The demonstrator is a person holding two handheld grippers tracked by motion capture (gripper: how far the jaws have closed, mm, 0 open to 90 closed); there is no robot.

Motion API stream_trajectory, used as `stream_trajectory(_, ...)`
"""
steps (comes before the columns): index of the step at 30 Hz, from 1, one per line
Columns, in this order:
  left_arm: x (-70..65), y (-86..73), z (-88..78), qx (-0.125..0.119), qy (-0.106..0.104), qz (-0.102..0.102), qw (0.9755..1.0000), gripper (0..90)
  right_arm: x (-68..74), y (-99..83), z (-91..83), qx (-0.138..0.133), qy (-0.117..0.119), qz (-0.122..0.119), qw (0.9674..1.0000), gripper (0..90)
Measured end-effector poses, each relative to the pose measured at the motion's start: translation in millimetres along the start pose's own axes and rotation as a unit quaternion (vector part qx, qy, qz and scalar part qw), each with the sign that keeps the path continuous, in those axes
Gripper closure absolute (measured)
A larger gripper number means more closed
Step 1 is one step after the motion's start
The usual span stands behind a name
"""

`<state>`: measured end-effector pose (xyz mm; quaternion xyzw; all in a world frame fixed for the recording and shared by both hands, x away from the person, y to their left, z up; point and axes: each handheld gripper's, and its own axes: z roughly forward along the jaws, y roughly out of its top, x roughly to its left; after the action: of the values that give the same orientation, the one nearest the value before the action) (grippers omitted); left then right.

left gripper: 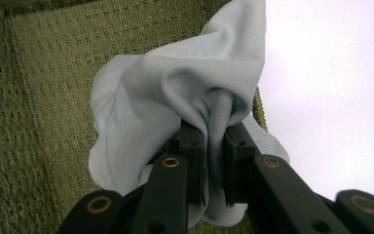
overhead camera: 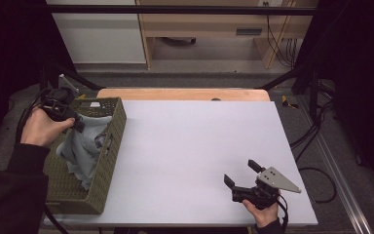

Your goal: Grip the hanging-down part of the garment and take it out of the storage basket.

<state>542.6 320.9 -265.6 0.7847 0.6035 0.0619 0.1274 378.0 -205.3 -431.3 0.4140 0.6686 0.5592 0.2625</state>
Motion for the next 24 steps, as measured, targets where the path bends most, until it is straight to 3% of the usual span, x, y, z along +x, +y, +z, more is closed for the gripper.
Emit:
stream_trajectory(8,-1.2,-0.3,-5.6,-0.004,0.002,0.004,1.0,80.9,0.2,-0.2,0.2,0.0,-0.001,-0.001,1.0,2.5)
stream_trajectory(15,-2.0,0.9,-22.6,-0.017,0.001,0.007,0.9998,81.0,1.8,-0.2,2.2,0.002,-0.002,-0.002,1.0,2.4)
stream_trajectory(21,-4.6,3.4,-48.7,-0.033,0.007,0.009,0.9994,81.1,2.2,1.0,2.4,0.002,0.0,0.0,1.0,2.4)
stream_trajectory(24,-8.7,4.6,-74.3,-0.052,0.011,0.013,0.9985,81.1,2.2,1.9,2.0,0.0,0.002,-0.002,1.0,2.5)
